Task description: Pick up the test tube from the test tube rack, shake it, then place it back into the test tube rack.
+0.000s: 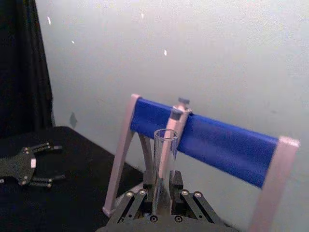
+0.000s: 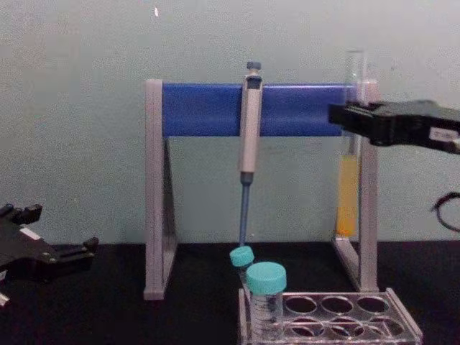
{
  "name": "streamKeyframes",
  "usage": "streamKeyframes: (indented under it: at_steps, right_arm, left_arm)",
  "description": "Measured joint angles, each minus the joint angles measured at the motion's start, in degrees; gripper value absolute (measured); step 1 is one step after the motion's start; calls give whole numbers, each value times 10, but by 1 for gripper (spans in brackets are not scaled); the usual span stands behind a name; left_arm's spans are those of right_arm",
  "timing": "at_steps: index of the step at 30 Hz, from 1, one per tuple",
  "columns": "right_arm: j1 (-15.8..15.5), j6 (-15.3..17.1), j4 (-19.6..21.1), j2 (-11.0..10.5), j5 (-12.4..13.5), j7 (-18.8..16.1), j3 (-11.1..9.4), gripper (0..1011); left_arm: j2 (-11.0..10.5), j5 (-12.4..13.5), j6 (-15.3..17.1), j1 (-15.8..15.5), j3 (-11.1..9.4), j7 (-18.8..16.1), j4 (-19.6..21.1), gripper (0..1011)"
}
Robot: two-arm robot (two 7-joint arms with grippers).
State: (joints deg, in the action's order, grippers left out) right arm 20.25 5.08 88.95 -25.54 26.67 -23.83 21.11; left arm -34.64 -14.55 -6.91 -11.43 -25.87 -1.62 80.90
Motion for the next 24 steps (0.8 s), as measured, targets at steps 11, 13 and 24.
streamKeyframes:
  at_steps: [11,13,24]
  right_arm:
    - [-56,15,52,-13,19,0,-2,238]
    - [-52,15,48,-7,20,-7,7,238]
    - [9,-8,-20,26,10,-24,38,238]
  left_arm:
    - [0,0,0,0,0,0,0,1001]
    - [0,0,0,0,0,0,0,1001]
    - [0,0,0,0,0,0,0,1001]
